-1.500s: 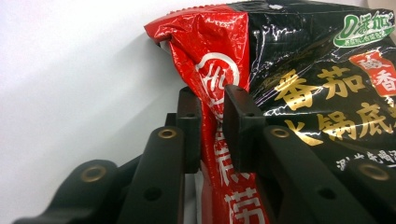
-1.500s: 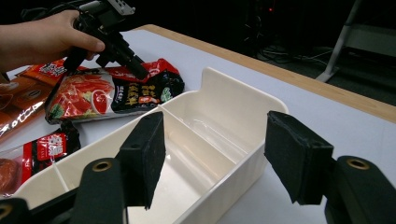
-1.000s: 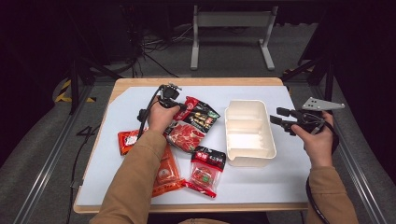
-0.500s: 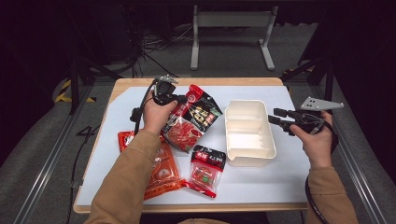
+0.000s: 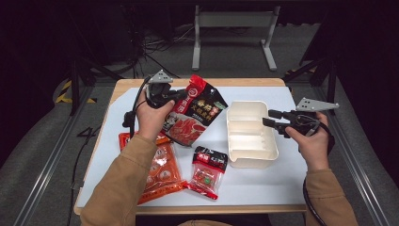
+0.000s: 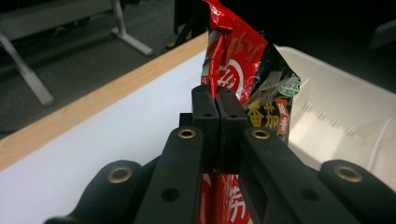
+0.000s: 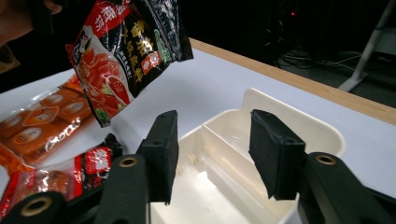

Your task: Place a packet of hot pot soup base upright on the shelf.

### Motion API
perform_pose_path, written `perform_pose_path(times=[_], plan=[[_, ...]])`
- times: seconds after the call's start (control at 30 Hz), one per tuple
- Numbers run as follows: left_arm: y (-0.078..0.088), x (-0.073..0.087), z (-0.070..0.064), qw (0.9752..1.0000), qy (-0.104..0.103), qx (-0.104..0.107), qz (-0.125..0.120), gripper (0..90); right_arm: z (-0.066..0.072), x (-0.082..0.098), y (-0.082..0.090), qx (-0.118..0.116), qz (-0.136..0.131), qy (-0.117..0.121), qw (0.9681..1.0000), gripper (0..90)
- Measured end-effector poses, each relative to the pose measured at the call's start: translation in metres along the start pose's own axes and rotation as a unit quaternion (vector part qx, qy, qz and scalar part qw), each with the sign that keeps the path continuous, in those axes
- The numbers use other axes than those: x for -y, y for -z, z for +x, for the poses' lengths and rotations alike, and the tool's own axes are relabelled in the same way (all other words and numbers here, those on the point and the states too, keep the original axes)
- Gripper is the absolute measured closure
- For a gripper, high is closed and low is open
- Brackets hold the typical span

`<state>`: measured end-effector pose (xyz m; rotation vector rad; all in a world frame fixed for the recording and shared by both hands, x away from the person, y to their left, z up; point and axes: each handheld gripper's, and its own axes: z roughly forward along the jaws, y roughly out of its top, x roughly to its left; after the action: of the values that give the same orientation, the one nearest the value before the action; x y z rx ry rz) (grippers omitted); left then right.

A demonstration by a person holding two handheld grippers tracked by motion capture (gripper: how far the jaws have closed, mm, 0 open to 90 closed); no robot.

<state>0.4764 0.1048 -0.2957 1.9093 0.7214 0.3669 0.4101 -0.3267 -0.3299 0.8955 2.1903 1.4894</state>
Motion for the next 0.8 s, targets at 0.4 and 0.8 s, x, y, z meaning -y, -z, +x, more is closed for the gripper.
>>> perform_pose_path(times=[0.4, 0.8], plan=[[0.030, 0.007, -0.020, 0.9969, 0.006, 0.023, -0.075, 88.5, 0.026, -0.013, -0.020, -0.033, -0.012, 0.004, 0.9994, 41.1], [0.044, 0.022, -0.034, 0.9938, 0.001, 0.021, -0.109, 88.5, 0.046, -0.033, -0.035, -0.055, -0.017, 0.008, 0.9983, 38.8]])
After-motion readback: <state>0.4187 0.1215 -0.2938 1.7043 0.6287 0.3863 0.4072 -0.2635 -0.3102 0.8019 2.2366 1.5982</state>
